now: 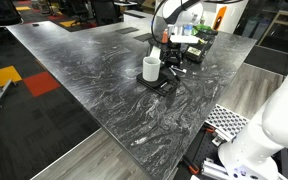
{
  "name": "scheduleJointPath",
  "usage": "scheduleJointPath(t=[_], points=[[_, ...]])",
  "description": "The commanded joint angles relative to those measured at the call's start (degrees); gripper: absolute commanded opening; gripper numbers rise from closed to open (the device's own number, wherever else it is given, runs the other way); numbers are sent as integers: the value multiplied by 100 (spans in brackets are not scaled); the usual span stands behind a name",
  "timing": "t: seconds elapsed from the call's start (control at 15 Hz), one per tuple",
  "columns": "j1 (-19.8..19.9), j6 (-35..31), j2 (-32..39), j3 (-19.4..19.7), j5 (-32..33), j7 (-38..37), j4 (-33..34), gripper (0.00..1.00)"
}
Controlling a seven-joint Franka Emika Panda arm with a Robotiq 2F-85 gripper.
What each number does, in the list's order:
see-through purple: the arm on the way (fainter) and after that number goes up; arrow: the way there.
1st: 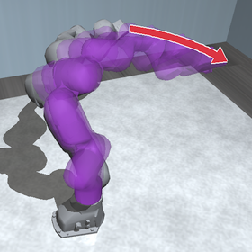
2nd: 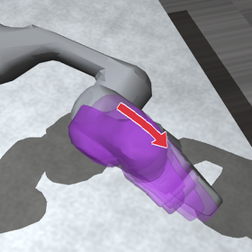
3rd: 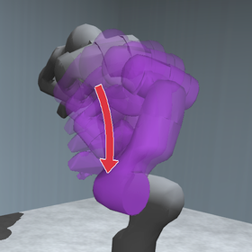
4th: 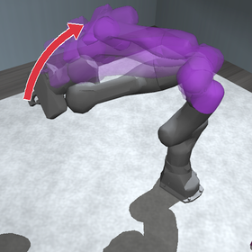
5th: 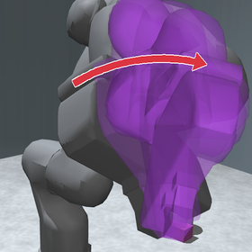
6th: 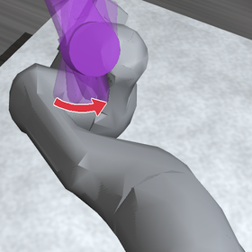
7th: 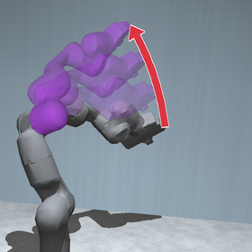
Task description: Pick up the marker on the left and put it in the white mug
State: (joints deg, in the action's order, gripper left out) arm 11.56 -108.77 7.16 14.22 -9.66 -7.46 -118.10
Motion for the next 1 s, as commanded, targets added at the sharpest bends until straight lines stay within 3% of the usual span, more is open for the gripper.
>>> scheduleJointPath(t=[0.0,0.47,0.6,0.93], points=[[85,-492,239,-41,79,175,102,100],[46,-1827,150,-111,191,244,8,100],[51,-1732,144,-132,114,207,40,100],[5,-711,-51,-188,195,117,58,100]])
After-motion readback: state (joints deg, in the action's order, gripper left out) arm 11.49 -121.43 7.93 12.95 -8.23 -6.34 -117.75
